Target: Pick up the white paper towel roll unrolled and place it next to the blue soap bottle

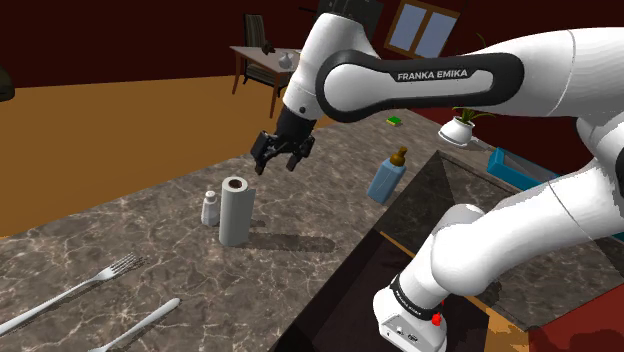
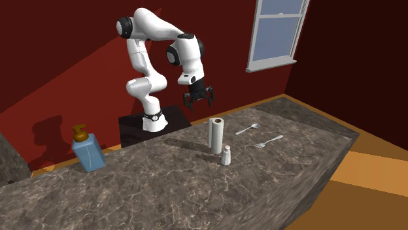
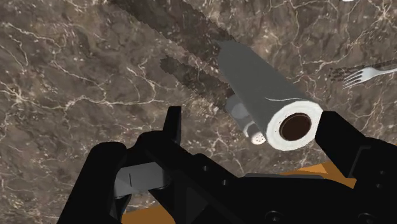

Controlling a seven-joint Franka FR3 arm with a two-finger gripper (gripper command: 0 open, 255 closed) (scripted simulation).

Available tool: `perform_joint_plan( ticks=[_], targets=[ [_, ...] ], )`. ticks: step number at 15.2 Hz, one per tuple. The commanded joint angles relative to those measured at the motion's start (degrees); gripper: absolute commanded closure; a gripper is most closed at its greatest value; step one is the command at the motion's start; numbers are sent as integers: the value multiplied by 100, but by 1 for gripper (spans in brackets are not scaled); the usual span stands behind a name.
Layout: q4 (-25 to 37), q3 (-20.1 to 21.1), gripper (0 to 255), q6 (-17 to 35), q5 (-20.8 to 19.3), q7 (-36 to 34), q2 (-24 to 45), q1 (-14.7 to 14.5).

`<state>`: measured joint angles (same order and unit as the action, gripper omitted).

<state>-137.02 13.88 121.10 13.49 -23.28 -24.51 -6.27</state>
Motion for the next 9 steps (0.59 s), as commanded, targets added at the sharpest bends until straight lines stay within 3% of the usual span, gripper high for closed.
perform_joint_plan(
  ticks=[1, 5, 9],
  targets=[
    [165, 194, 0, 291, -23, -210, 404, -24],
    [533, 547, 0, 786, -202, -662, 1193, -58],
    [440, 583, 0, 1029, -227, -687, 1343, -66]
  ],
)
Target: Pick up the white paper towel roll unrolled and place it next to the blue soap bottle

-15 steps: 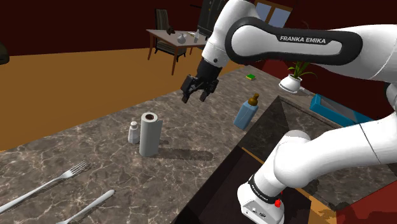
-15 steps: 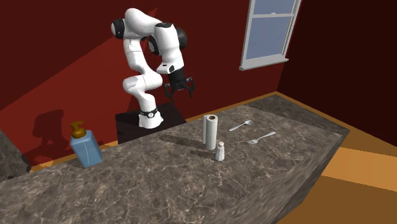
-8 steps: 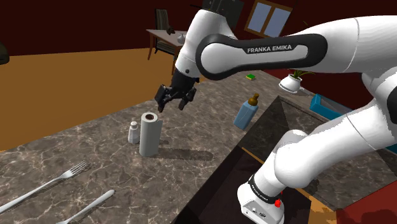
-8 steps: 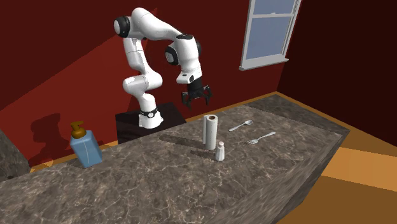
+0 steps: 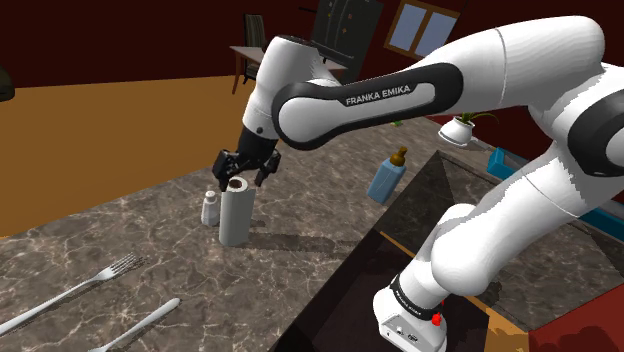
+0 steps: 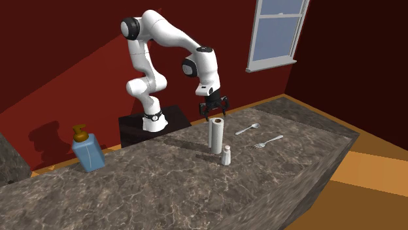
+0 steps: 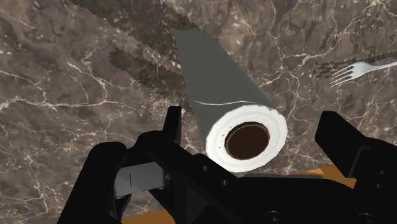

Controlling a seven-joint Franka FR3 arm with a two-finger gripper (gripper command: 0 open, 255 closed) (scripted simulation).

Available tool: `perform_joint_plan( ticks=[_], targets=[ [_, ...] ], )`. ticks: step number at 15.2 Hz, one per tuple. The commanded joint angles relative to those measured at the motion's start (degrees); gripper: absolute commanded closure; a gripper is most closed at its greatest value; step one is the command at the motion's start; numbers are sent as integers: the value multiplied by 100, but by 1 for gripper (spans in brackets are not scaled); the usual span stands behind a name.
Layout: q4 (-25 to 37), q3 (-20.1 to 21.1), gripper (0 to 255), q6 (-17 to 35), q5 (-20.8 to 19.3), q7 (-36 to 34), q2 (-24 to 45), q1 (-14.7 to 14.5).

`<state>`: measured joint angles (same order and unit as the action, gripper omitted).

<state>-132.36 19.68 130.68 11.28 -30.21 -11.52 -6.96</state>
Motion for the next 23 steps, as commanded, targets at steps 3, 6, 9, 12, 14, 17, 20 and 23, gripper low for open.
perform_joint_plan(
  ticks=[3, 6, 9, 12, 14, 17, 20, 23],
  targets=[
    [-110, 40, 0, 311, -37, -22, 200, 1],
    [-150, 58, 0, 437, -56, -38, 287, -1],
    [-150, 58, 0, 437, -57, -38, 287, -1],
    [-150, 58, 0, 436, -56, -38, 287, -1],
    [-150, 58, 255, 436, -56, -38, 287, -1],
    [-150, 58, 255, 434, -56, -38, 285, -1],
    [-148, 57, 255, 434, -56, -38, 286, -1],
    [-109, 51, 255, 356, -51, -38, 246, -1]
  ],
)
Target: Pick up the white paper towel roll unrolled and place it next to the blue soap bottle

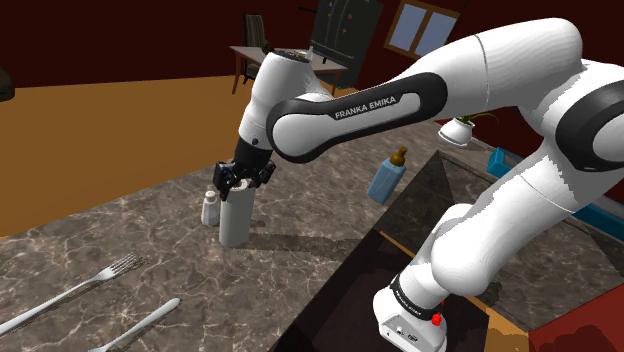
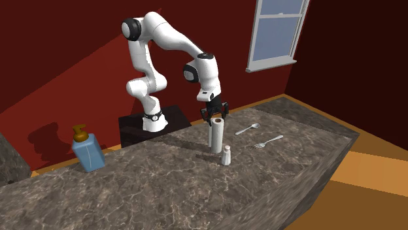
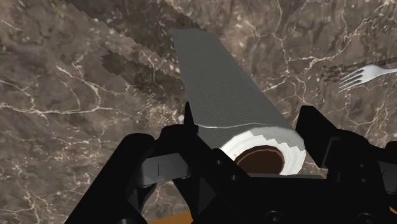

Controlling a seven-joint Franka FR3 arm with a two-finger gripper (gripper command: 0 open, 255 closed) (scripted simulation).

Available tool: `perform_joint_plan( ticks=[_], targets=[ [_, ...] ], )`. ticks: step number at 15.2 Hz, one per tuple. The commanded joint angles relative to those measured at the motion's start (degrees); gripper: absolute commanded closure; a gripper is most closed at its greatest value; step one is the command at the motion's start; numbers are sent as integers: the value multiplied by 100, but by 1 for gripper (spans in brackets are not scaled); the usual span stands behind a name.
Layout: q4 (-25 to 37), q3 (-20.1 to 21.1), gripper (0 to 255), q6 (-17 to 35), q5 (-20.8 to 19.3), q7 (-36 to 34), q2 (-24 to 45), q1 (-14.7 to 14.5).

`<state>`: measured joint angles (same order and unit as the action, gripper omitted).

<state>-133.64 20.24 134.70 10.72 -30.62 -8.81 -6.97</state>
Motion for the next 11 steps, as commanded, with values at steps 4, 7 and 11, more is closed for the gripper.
perform_joint_plan(
  ticks=[4, 7, 11],
  targets=[
    [198, -33, 255, -369, 19, 0, -173, 5],
    [345, -54, 255, -610, 24, -7, -269, 9],
    [556, -81, 255, -927, 24, -19, -378, 16]
  ],
)
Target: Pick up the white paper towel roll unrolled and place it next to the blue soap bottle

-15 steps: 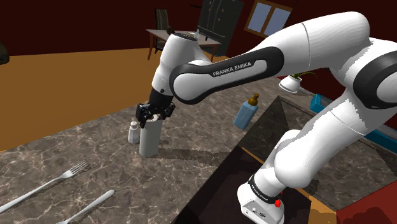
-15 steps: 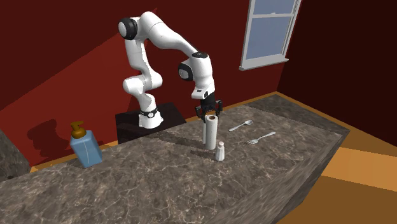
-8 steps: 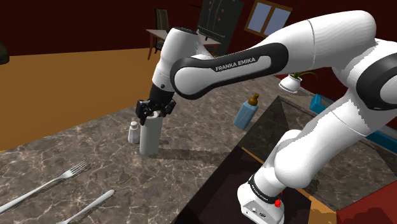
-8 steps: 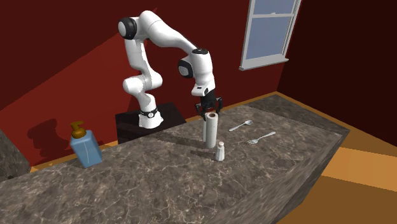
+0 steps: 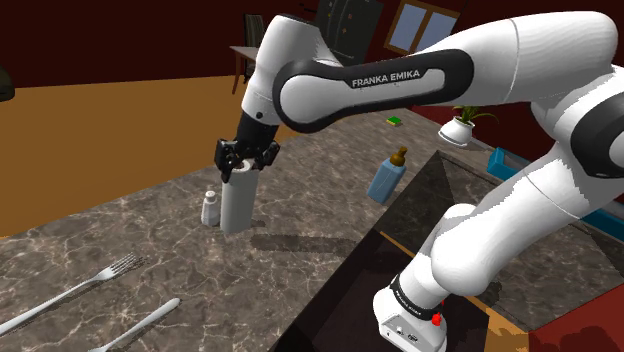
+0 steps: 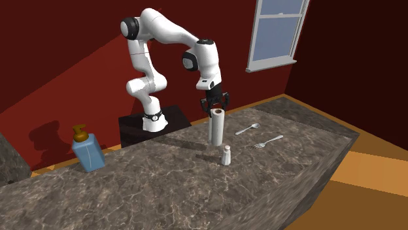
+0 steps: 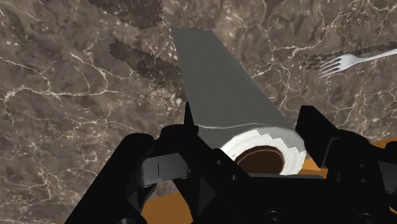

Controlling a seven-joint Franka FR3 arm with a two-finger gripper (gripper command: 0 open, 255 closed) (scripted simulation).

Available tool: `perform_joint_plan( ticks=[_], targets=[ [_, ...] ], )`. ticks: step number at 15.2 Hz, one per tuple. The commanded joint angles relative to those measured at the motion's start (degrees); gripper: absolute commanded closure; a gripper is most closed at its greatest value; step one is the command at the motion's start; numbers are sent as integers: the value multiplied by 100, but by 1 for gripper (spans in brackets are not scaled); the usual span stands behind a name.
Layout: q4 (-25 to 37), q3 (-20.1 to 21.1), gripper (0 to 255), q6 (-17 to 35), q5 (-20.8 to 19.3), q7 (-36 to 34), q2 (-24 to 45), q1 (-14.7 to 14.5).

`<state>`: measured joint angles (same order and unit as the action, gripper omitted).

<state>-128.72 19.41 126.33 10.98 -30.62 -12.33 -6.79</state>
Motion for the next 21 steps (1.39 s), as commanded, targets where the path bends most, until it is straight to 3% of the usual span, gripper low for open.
perform_joint_plan(
  ticks=[1, 21],
  targets=[
    [121, -5, 255, -170, -4, -24, -49, -1],
    [1481, -115, 255, -1714, -78, -148, -242, 48]
  ],
)
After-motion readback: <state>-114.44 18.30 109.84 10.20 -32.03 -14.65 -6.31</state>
